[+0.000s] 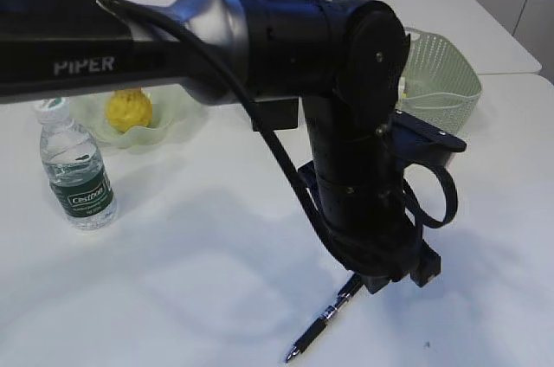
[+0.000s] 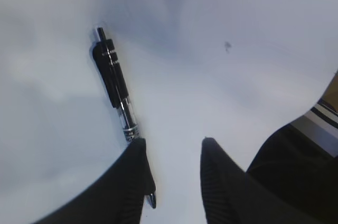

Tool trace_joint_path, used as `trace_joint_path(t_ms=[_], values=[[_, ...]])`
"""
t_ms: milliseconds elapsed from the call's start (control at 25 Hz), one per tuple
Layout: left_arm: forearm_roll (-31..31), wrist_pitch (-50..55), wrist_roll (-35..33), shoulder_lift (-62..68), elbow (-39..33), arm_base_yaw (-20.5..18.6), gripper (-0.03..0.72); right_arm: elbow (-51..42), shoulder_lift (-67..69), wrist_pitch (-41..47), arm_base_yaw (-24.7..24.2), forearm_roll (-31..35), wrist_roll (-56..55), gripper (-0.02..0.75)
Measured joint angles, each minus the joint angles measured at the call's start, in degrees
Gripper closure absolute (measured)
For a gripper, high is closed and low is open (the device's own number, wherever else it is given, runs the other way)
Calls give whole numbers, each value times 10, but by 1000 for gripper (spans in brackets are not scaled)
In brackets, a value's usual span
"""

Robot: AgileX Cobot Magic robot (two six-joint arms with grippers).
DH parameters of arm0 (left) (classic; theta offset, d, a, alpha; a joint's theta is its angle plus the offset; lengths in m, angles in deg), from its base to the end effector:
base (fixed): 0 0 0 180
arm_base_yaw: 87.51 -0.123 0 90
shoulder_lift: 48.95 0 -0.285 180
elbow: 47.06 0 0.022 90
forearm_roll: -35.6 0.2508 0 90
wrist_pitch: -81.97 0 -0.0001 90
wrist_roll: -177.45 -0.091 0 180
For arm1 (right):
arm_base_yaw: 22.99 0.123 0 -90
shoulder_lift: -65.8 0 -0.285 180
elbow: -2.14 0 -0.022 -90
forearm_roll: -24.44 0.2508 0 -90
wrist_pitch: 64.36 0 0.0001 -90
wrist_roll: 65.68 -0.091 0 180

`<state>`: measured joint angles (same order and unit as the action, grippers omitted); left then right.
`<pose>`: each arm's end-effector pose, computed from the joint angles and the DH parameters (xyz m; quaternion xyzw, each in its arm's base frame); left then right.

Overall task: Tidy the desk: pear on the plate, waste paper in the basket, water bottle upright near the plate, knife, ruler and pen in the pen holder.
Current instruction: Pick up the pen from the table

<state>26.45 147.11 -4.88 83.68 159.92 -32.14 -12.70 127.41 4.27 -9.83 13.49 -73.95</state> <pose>0.2479 -0.3820 0.1974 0.4552 0.8836 -0.1027 0.0382 0.1544 0.0196 0.3807 -0.0470 0.9484 -0.0380 0.3112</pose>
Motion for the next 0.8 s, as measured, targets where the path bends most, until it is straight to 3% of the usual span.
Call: trace_joint_path(t_ms=[400,640,800], values=[[35,-33,44,42,0,1,438,0,0,0,0,0,0,370],[39,-56,46,46,0,1,300,0,0,0,0,0,0,370],[43,-67,53,46,0,1,268,0,0,0,0,0,0,370]])
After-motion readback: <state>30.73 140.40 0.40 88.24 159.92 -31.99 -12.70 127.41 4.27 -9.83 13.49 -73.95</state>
